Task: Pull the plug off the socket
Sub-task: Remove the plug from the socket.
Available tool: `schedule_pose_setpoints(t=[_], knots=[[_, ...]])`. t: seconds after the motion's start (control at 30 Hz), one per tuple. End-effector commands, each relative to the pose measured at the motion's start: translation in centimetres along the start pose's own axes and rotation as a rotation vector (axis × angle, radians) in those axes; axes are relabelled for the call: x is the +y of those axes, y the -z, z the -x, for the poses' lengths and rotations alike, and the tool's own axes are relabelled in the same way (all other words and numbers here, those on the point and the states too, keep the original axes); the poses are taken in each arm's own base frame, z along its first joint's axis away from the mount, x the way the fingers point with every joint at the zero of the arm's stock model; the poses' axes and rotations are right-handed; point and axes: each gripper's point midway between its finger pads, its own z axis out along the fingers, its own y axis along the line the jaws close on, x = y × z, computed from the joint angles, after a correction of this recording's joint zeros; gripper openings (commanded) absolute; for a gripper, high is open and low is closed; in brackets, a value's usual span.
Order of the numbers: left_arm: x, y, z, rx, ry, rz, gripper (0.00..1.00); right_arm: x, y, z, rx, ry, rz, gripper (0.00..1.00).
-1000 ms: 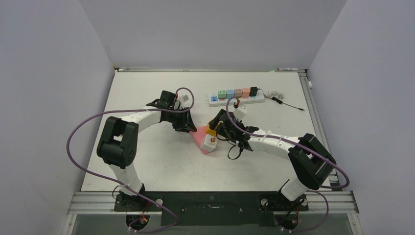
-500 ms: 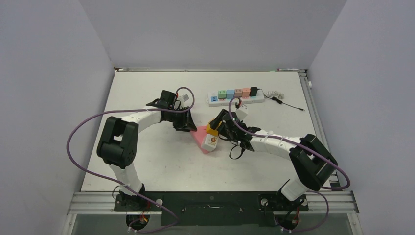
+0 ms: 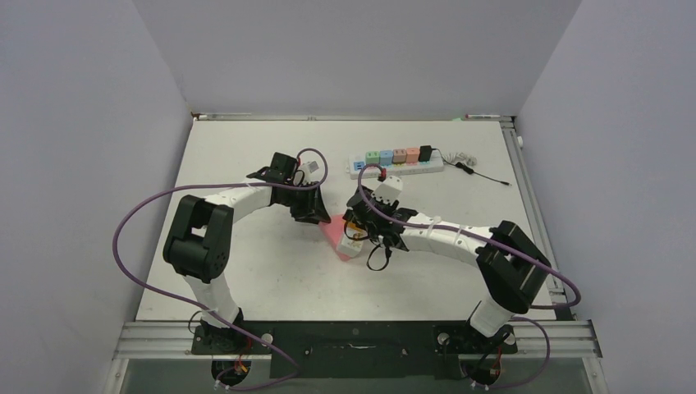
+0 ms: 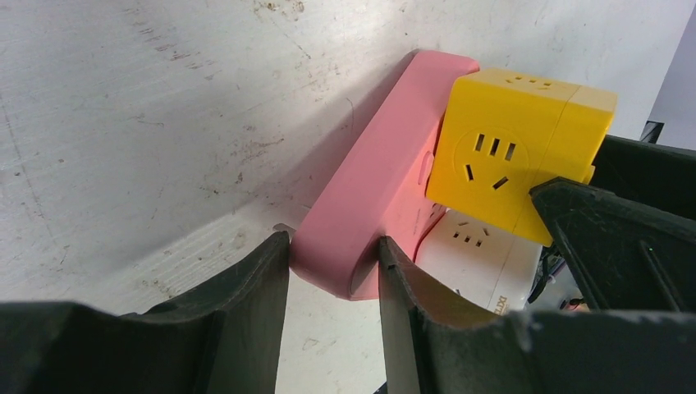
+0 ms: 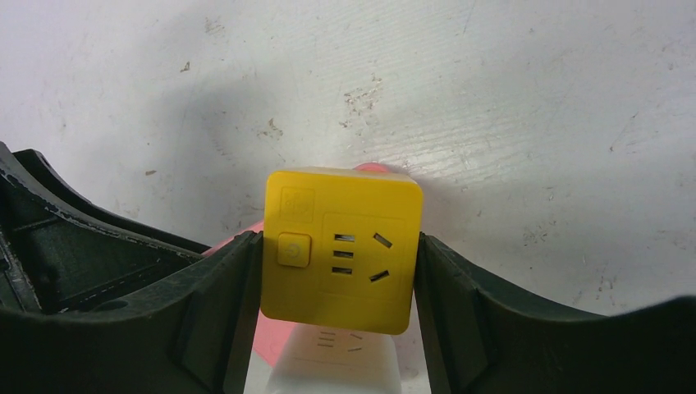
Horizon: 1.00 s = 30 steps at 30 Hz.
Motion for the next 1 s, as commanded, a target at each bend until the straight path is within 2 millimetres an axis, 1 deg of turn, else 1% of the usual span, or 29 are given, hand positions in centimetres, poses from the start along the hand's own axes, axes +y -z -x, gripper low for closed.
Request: schedule_pose_setpoints(t=[0.0, 0.2, 0.3, 0.5, 0.67, 0.83, 0.97], knots=[[2.0, -0.1, 0.3, -0.021, -0.019, 0.088, 0.00, -1.5, 0.5, 0.1, -0.035, 0.143, -0.117, 0.05], [1.8, 0.0, 0.4, -0.025, -0.020, 0.083, 0.00, -1.0, 0.2, 0.0, -0.046, 0.204, -0.165, 0.05], [1.8, 0.0, 0.4, -0.024, -0.020, 0.082, 0.00, -0.6, 0.0, -0.3, -0.044, 0.219, -0.175, 0.05], [1.8, 0.3, 0.5, -0.033, -0.028, 0.093, 0.00, 0.4, -0.4, -0.7, -0.026, 0.215, -0.133, 0.05], [1.9, 0.3, 0.5, -0.032, -0.031, 0.102, 0.00, 1.1, -0.2, -0.5, -0.006, 0.157, -0.081, 0.05], [1.8, 0.5, 0.7, -0.039, -0.035, 0.101, 0.00, 0.6, -0.3, 0.0, 0.026, 0.105, -0.060, 0.05], [2.1, 0.4, 0.7, -0.038, -0.035, 0.114, 0.00, -0.8, -0.7, 0.5, 0.060, 0.037, -0.050, 0.05]])
